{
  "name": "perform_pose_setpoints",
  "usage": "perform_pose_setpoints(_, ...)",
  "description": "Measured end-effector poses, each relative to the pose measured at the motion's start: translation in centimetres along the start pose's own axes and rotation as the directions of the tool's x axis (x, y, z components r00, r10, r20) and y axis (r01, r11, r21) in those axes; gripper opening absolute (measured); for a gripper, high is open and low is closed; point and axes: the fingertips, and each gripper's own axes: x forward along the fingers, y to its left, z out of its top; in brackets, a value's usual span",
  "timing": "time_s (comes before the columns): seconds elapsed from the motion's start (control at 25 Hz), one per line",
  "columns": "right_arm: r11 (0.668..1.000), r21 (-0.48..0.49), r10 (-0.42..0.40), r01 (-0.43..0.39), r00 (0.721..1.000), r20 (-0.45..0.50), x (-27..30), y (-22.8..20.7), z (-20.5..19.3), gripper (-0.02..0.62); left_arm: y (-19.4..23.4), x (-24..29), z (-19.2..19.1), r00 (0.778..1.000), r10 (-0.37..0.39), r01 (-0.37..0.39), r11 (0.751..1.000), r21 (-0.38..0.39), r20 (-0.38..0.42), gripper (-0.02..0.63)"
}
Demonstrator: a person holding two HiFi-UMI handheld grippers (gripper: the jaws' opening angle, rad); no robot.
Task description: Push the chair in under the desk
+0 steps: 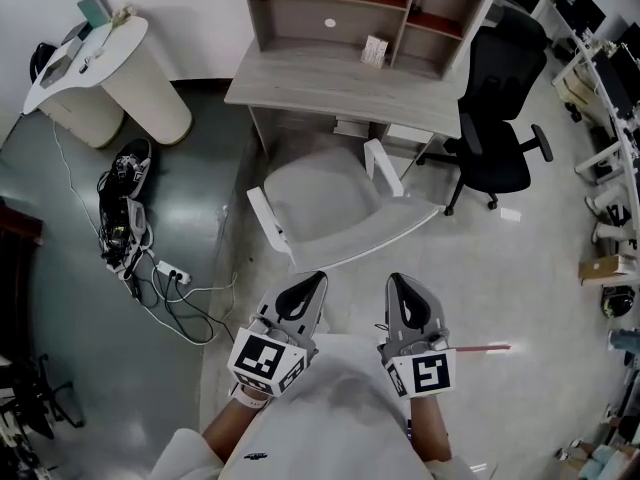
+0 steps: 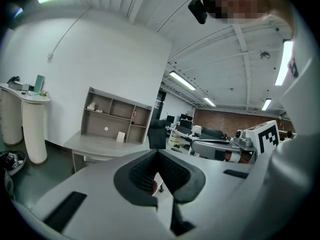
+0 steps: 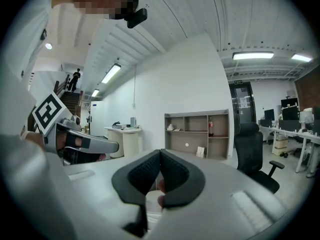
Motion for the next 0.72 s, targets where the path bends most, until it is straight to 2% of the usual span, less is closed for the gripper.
perform_pose_setpoints(0.32,1.000,-0.005,-0.011,0.011,1.000,-0.021,4.0,-0.7,0.0,0.008,3.3,2.7,0.7,0.999,-0.025,0.025,1.000,-0.001,-0.021,0.006)
perform_pose_setpoints(0.72,0.998,-0.025,0.058,-0.059,0.997,-0.045,6.4,-3.5,0.2,0.008,3.2,5.8,1.1,0.998,-0.005,0.005,1.000,-0.004,-0.057,0.006)
